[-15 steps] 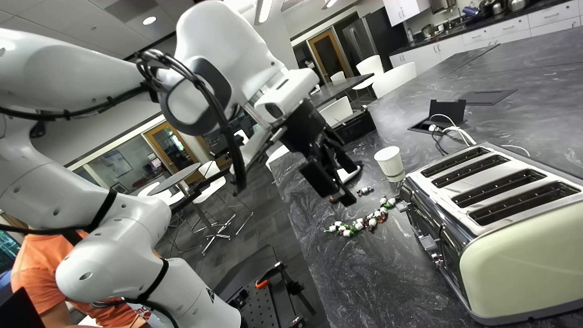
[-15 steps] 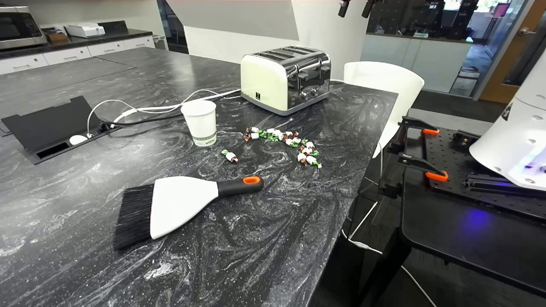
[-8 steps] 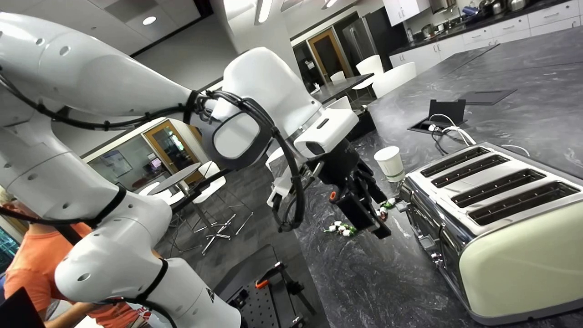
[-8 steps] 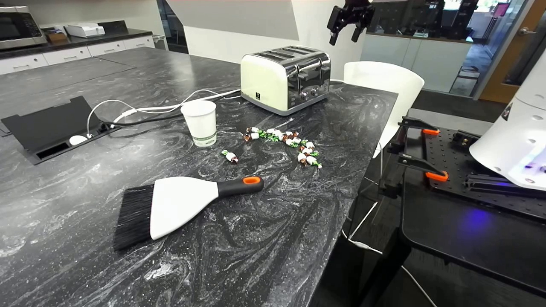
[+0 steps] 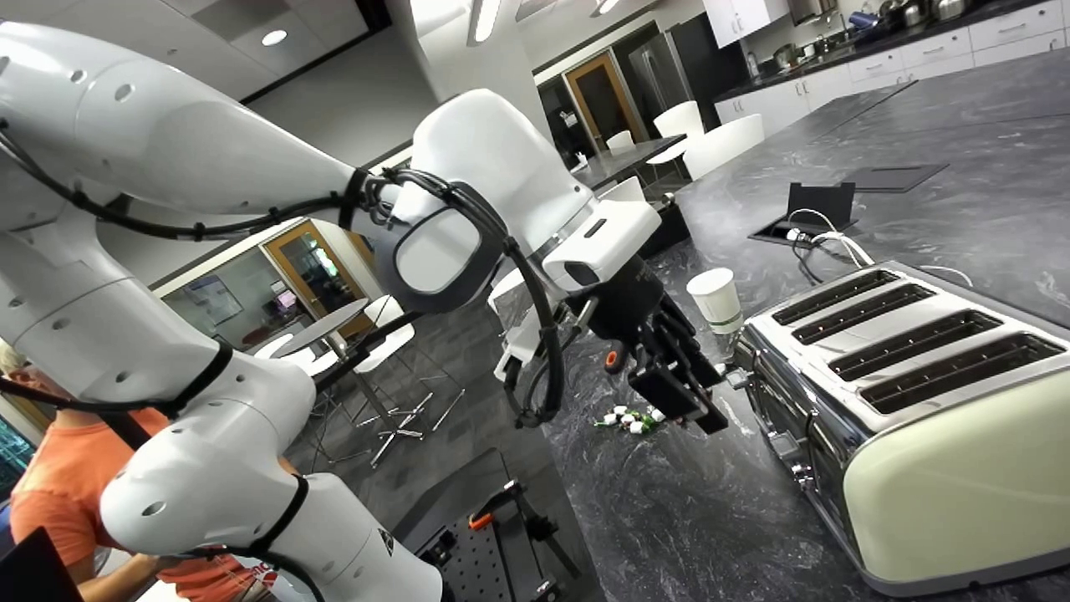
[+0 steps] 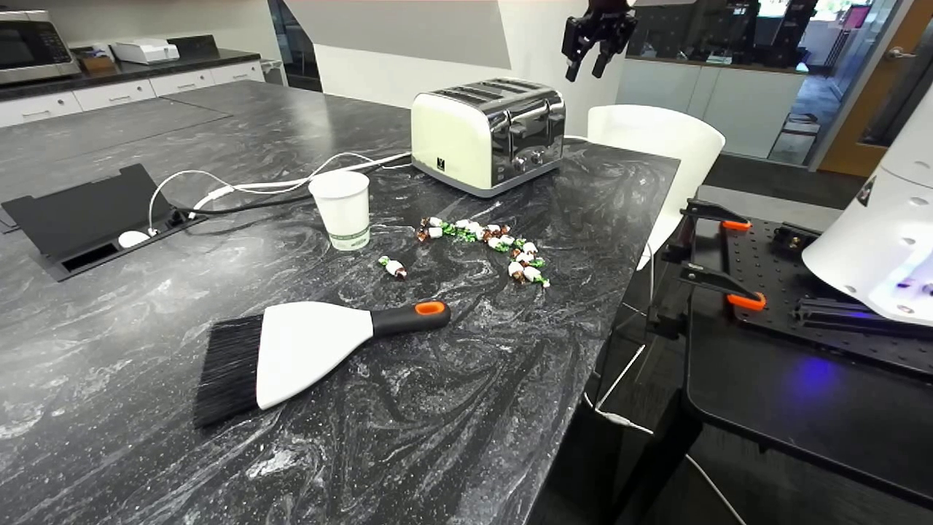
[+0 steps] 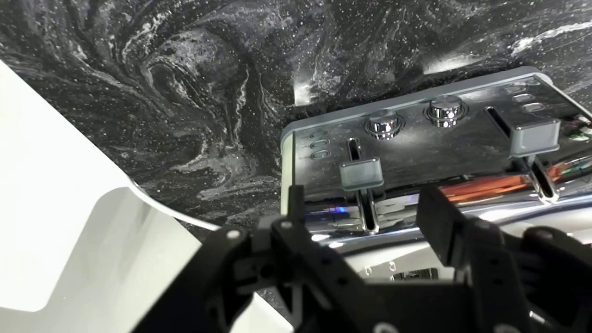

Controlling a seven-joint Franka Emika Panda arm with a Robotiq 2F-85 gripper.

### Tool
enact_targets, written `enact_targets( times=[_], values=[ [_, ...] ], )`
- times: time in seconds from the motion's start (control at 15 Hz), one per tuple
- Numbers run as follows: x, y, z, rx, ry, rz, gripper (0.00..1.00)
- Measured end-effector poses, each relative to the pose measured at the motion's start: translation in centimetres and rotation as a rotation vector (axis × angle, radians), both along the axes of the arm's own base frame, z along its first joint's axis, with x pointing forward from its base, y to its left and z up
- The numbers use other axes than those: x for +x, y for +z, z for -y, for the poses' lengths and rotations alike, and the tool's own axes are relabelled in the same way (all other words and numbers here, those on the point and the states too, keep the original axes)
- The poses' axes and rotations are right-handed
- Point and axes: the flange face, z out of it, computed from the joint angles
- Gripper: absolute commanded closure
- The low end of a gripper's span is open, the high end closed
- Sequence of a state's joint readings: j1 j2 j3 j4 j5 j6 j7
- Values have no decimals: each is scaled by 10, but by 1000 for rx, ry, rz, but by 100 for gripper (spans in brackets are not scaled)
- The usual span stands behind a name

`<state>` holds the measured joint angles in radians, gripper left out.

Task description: Push the toaster lever down

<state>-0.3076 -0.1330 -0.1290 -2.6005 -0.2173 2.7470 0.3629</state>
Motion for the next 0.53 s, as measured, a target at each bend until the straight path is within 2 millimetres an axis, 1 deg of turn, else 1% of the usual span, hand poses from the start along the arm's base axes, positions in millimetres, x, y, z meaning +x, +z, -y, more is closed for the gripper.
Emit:
enact_targets(
  times=[0.2, 0.27, 0.33, 0.53],
  values=[
    [4, -10, 1, 0, 4, 1, 88],
    [7, -14, 1, -1, 7, 3, 96],
    [9, -17, 2, -4, 13, 4, 99],
    [18, -28, 4, -23, 41, 7, 100]
  ],
)
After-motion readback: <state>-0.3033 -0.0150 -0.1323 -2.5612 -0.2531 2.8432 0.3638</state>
